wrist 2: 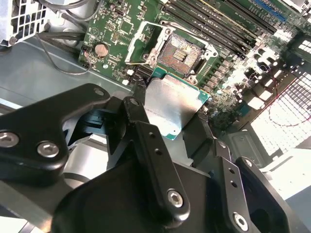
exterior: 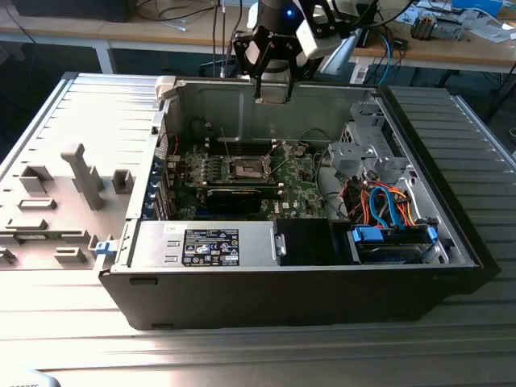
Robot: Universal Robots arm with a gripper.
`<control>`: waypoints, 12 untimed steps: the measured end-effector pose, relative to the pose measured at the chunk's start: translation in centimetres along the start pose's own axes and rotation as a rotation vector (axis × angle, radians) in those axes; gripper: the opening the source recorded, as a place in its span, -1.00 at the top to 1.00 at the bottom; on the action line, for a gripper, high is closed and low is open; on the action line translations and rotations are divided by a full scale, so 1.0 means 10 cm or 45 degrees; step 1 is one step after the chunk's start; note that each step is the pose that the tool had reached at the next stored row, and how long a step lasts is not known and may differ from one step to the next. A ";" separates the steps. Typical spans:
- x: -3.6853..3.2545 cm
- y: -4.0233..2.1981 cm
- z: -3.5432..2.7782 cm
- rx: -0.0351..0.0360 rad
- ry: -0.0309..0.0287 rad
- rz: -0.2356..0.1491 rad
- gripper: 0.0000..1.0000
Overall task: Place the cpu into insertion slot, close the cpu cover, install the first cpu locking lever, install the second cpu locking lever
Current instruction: 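Place the cpu into insertion slot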
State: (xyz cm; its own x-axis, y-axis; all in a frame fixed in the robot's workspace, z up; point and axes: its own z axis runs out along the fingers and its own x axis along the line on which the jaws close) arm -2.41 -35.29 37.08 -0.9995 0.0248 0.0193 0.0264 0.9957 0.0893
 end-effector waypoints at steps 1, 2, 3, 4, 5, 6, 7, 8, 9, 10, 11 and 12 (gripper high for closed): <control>0.000 0.000 0.002 -0.0001 0.0000 0.000 -0.09; 0.000 0.000 0.003 -0.0001 0.0000 0.000 -0.09; 0.000 -0.001 0.006 -0.0001 0.0000 0.000 -0.09; 0.001 -0.001 0.010 -0.0002 -0.0001 0.000 -0.09; 0.002 -0.001 0.013 -0.0001 0.0000 0.000 -0.09; 0.002 -0.002 0.018 -0.0001 -0.0001 0.000 -0.09; 0.003 -0.002 0.022 0.0000 0.0000 0.000 -0.09; 0.003 -0.003 0.022 0.0002 0.0001 0.000 -0.09; 0.003 -0.003 0.023 0.0001 0.0001 0.000 -0.09; 0.004 -0.003 0.025 -0.0001 0.0000 0.000 -0.09; 0.004 -0.003 0.027 -0.0001 0.0000 0.000 -0.09; 0.004 -0.003 0.028 -0.0001 0.0000 0.000 -0.09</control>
State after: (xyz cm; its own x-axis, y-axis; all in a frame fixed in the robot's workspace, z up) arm -2.46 -35.29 36.81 -0.9995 0.0247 0.0193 0.0264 0.9957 0.0893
